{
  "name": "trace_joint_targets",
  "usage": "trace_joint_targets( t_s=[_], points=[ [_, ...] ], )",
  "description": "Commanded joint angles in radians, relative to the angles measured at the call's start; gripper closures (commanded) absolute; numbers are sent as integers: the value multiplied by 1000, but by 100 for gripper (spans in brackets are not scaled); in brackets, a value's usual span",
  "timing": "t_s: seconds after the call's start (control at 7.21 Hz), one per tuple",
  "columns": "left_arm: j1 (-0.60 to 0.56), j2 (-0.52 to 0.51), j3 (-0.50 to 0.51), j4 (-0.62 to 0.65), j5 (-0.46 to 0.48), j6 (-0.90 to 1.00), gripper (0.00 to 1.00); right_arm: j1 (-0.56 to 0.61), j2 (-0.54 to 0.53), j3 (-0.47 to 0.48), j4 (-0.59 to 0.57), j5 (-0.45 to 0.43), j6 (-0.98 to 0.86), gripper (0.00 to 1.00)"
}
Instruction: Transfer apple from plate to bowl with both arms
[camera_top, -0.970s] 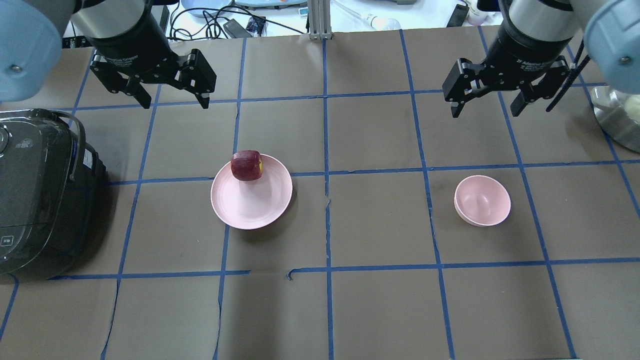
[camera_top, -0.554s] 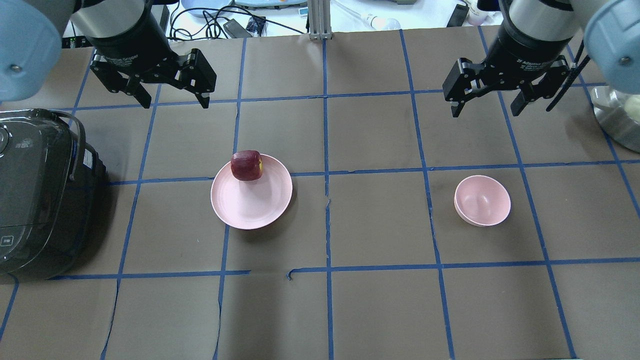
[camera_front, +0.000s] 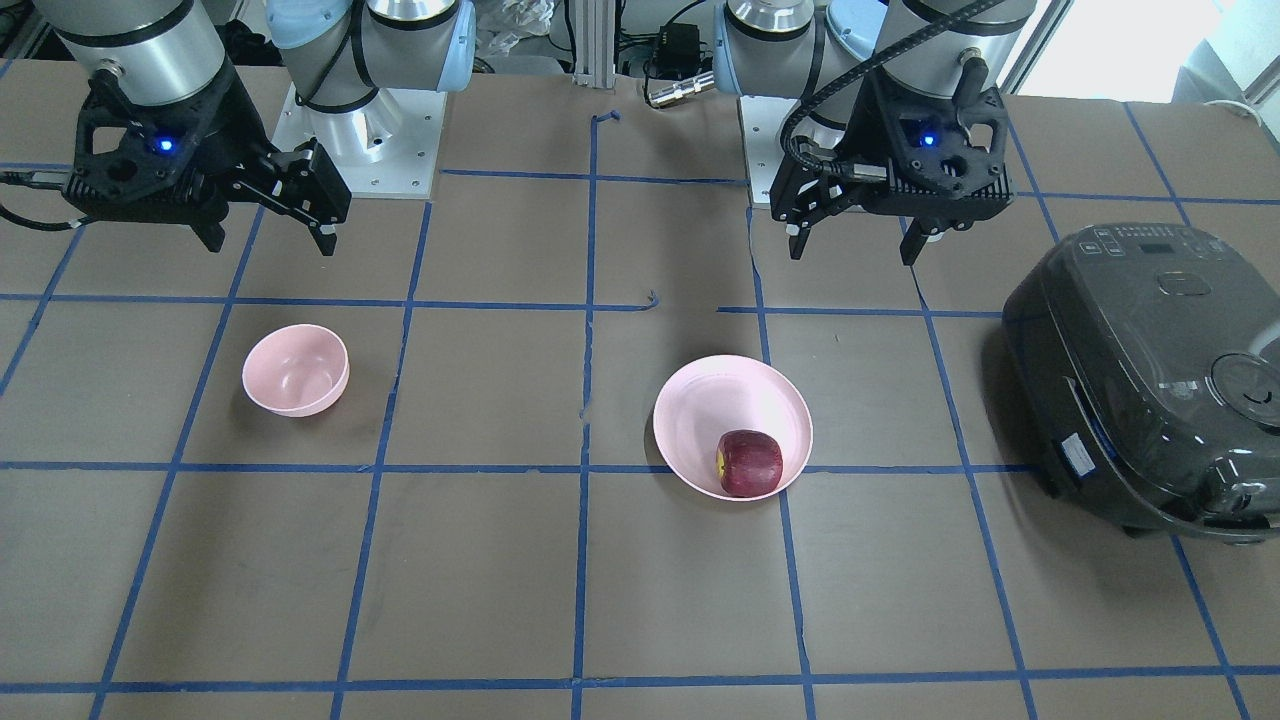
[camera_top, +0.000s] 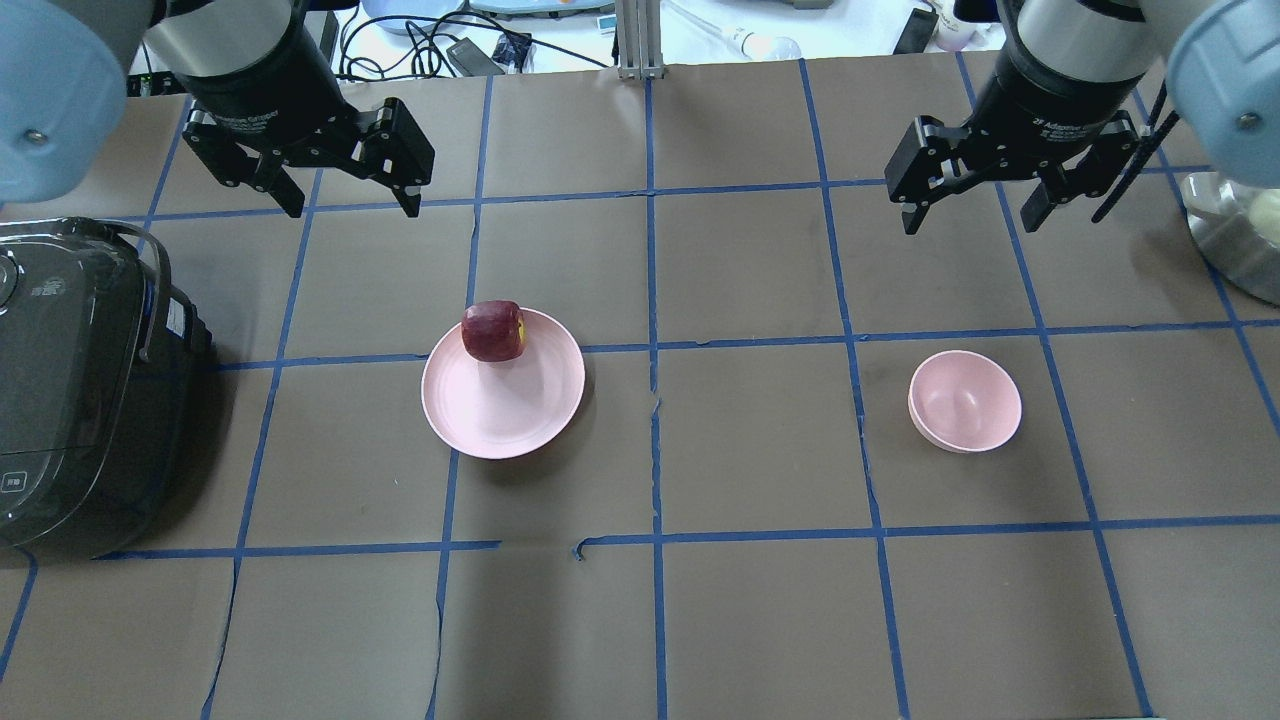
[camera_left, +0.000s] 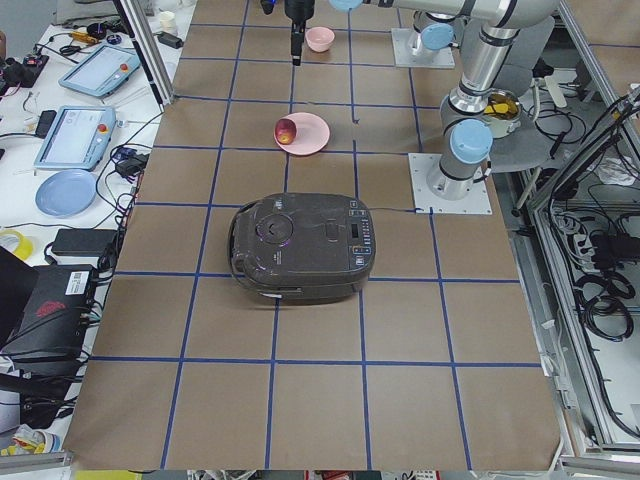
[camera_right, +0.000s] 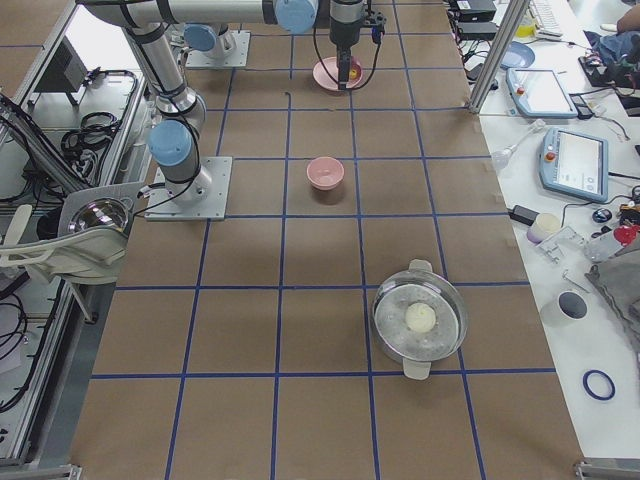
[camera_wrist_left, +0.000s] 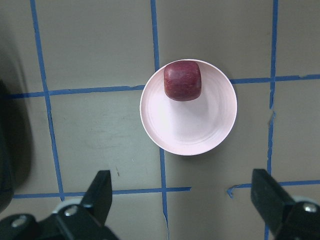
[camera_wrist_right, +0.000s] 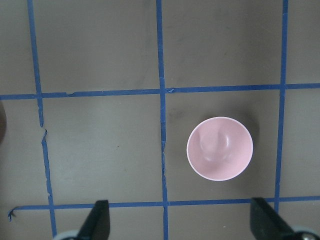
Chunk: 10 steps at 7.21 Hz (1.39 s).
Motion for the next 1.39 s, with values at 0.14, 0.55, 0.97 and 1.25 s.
trace_joint_targets(
  t_s=[0.14,0.55,0.97,1.25],
  points=[
    [0,2,-6,-1,-2,-2,0,-4,1,-7,-7,0,-10,0],
    [0,0,-4,-1,-2,-2,0,-4,6,-7,-10,0,-15,0],
    [0,0,-4,1,-2,-2,0,-4,7,-4,-10,0,-13,0],
    [0,0,-4,1,-2,-2,0,-4,6,-1,-9,0,-12,0]
  ],
)
